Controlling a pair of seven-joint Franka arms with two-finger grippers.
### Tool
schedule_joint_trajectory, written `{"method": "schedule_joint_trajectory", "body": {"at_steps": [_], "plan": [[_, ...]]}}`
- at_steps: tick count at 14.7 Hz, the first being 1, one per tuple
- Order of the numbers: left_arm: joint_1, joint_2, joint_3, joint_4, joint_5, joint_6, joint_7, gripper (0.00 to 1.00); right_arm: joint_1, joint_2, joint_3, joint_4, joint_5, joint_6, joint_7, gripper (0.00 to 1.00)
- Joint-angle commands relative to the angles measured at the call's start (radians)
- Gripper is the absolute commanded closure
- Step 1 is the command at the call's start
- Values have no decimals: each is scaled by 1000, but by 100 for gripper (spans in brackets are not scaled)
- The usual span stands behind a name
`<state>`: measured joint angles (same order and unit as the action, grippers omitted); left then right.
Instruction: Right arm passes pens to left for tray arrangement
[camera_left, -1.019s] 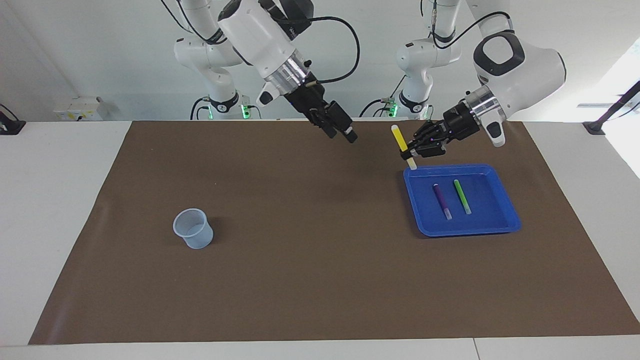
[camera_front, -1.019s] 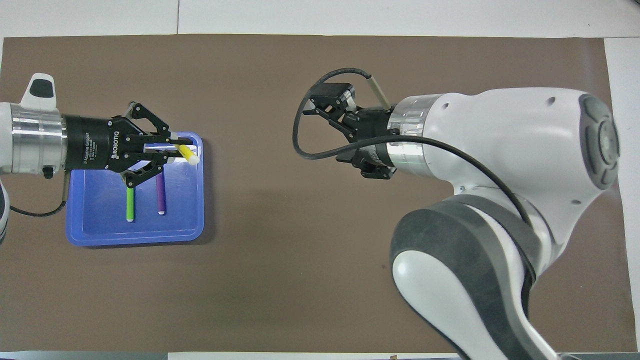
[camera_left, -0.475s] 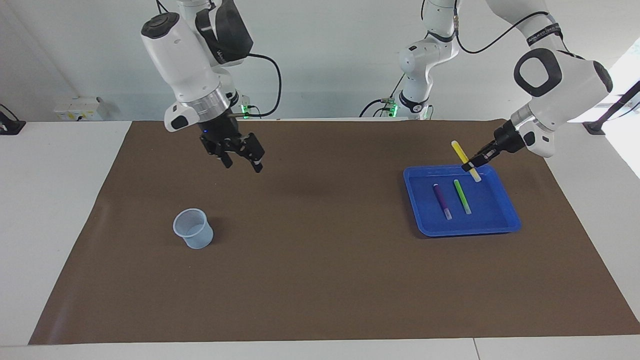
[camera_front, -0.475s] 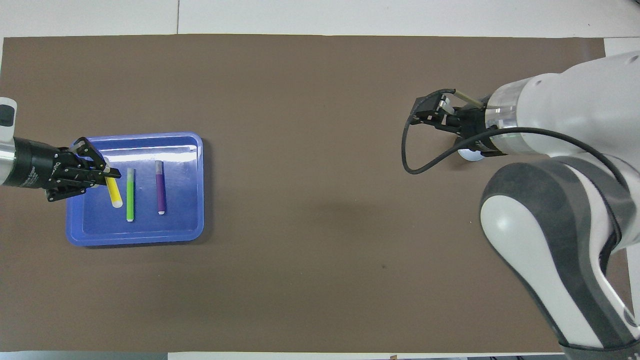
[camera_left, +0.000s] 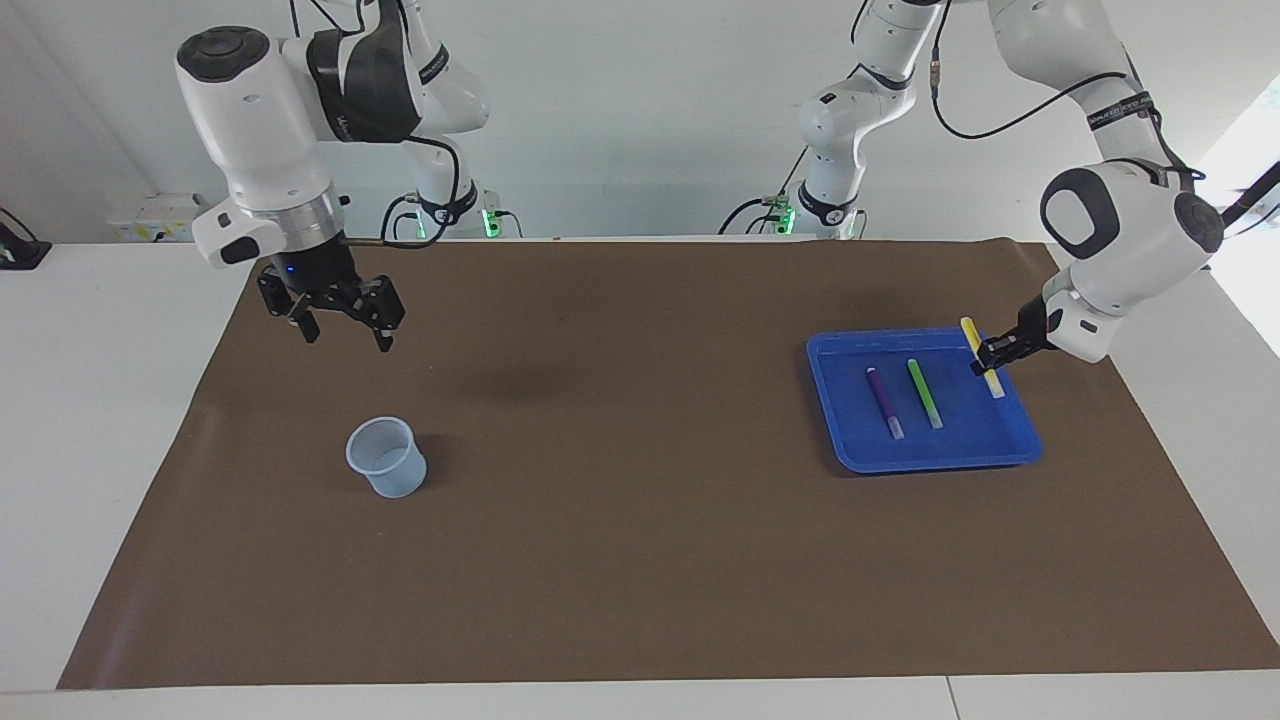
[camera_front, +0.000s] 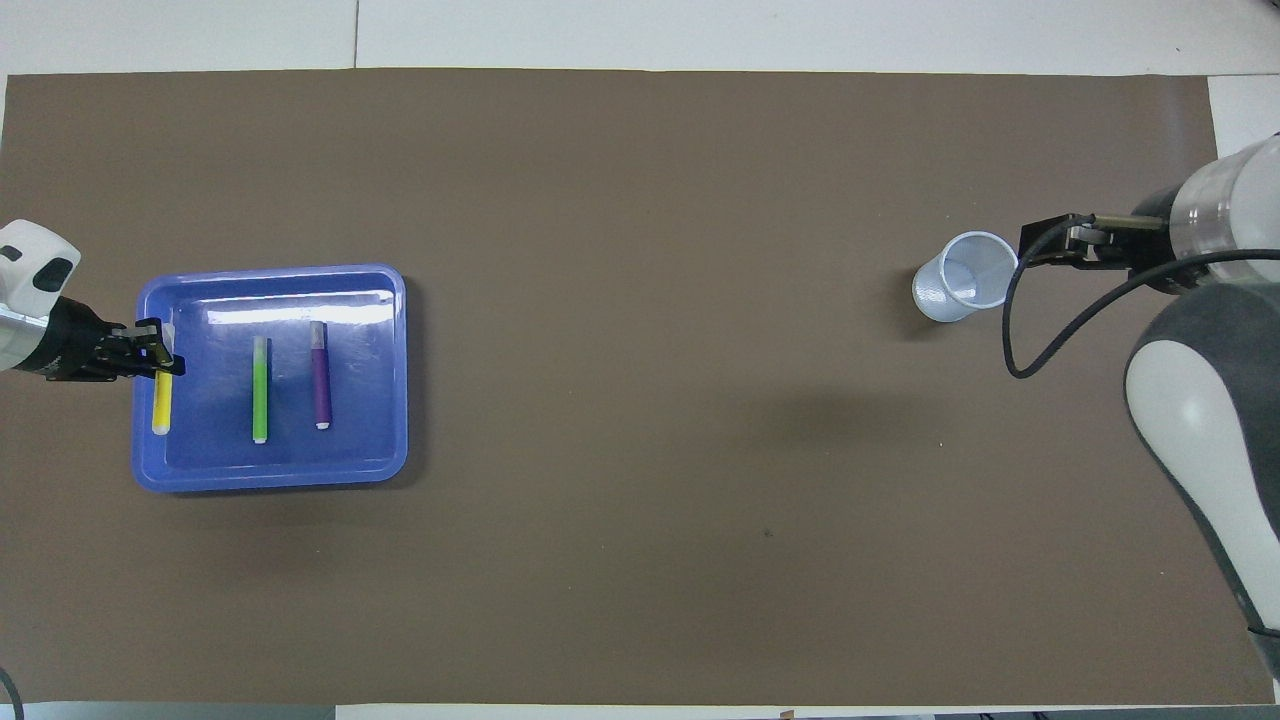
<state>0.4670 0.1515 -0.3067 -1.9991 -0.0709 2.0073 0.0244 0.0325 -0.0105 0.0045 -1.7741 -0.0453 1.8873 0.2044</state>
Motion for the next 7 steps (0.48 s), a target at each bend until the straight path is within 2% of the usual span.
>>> {"method": "schedule_joint_trajectory", "body": {"at_steps": [1, 3, 5, 7], "plan": [[22, 13, -8, -78, 69, 118, 45, 100, 0, -37, -8, 25, -21, -77, -29, 0], [24, 34, -8, -98, 71, 168, 74, 100, -2, -45, -17, 50, -21, -117, -51, 0], [22, 42, -8, -102, 71, 183, 74, 100, -3, -31, -31, 116, -4, -218, -69, 0], [16, 51, -8, -116, 71, 211, 74, 100, -5, -28, -26, 125, 2, -249, -69, 0]]}}
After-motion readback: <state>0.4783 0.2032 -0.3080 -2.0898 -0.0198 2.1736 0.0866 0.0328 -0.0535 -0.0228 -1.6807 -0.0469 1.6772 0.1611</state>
